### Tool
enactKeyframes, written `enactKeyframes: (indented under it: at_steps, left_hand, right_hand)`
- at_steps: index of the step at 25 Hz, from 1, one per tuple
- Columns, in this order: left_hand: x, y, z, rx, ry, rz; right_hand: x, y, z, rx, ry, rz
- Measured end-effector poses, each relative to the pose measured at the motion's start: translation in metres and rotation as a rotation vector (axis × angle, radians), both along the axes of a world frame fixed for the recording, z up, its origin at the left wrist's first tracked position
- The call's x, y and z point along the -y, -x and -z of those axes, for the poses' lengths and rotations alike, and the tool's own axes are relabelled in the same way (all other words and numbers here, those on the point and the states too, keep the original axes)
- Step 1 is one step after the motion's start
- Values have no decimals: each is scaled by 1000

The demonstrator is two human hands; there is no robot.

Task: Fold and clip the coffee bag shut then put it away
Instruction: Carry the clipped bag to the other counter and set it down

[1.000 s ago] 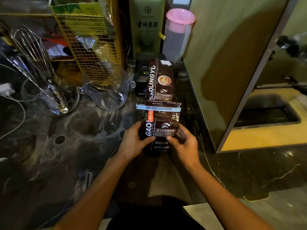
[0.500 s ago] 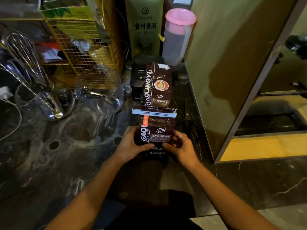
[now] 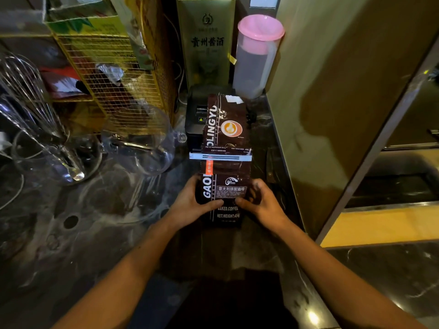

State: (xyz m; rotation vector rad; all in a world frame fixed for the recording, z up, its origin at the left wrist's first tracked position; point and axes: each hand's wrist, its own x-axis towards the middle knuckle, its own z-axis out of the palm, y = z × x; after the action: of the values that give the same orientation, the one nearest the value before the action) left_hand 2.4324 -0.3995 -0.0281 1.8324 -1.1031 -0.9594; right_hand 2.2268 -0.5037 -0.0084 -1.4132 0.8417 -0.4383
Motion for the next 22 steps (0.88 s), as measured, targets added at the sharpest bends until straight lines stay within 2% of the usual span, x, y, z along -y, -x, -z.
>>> enactKeyframes:
  at_steps: [6,14,22]
  left_hand:
    - [6,3,-4,22,31,4]
    - [19,-3,-4,61,128,-60]
    - [14,2,-3,61,119,-116]
  right_hand:
    - [9,-4,7,13,-66,1]
    - [35,-24,-1,-59,100,-69]
    - [33,-21,-3,-89,114,-121]
